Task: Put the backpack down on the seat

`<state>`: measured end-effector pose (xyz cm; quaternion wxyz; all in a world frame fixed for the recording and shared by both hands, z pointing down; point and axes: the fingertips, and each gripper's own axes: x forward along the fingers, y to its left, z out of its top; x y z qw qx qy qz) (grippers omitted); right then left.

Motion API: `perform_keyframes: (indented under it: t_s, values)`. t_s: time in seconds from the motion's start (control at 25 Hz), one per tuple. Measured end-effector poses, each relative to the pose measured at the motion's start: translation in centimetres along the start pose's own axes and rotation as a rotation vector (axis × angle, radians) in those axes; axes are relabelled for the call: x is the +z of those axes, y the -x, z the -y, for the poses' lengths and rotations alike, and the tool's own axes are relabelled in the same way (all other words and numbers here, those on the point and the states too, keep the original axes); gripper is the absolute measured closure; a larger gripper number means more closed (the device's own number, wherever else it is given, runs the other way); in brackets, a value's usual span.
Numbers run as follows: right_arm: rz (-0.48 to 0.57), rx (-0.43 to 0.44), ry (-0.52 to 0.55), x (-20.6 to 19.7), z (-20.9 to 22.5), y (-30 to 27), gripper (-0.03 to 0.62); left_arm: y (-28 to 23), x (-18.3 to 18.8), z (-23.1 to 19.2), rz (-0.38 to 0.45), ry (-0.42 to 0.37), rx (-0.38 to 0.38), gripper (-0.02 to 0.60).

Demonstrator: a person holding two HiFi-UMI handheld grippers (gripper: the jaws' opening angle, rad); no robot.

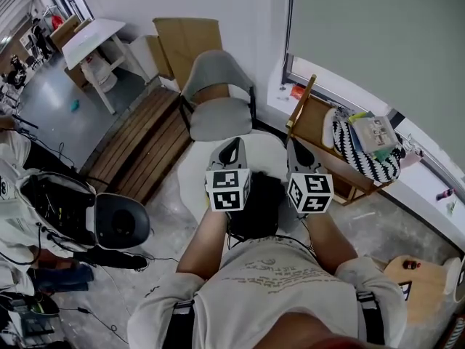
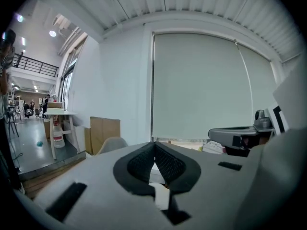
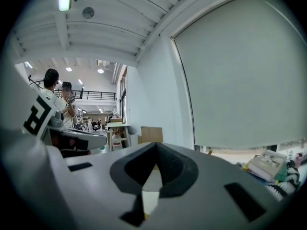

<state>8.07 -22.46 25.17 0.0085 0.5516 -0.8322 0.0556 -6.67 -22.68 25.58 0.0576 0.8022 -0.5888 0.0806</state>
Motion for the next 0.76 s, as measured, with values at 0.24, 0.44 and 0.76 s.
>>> perform_keyframes:
  t_s: [0.24,0.44,0.76]
  values:
    - [0.009,-0.021,-0.004,0.9,1.7,2.0,0.568,1.1,0.7,1.3,0.002,0.022,0.005,0.560]
    - [0.005,-0.028,-0.010,0.5,3.6,1.4,0.568,0.1,0.7,1.8,0.006,0.021,0.016,0.560]
    - [-0.002,-0.008,-0.021,0.0,5.2,1.2,0.568,0.0,-0.1,2.1,0.002,0.027,0.055,0.560]
